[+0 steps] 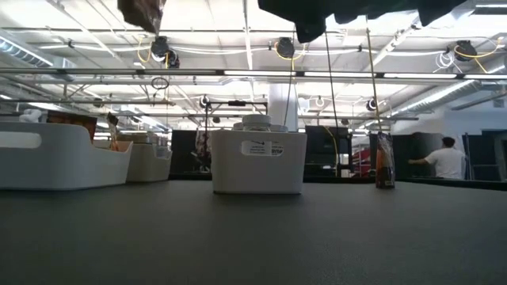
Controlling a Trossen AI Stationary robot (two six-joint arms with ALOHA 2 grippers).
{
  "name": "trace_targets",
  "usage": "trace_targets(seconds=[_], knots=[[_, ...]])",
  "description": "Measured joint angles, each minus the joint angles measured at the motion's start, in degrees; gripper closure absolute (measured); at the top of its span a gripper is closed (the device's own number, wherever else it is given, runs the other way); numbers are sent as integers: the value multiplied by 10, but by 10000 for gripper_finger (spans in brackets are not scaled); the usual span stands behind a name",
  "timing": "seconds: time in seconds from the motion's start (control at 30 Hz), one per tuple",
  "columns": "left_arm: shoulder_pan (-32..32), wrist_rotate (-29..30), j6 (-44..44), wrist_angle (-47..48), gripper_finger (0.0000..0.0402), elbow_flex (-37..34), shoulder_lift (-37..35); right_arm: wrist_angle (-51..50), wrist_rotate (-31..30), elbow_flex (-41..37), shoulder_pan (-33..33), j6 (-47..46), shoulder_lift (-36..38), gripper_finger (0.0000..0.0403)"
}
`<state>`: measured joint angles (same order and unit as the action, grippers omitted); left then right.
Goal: Sort spices by type
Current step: Put the orange seasoning pack into the left white bin
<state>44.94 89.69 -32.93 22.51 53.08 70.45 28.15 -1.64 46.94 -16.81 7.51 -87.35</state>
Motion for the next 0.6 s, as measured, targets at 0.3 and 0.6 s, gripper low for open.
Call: trace_targets(seconds=[0.3, 0.6], knots=[[-116, -159, -161, 233, 392, 34, -104, 2, 0, 0, 1, 0, 0, 257], [-331, -496, -236, 448, 392, 47, -167, 2, 0, 0, 10, -41, 0, 257]])
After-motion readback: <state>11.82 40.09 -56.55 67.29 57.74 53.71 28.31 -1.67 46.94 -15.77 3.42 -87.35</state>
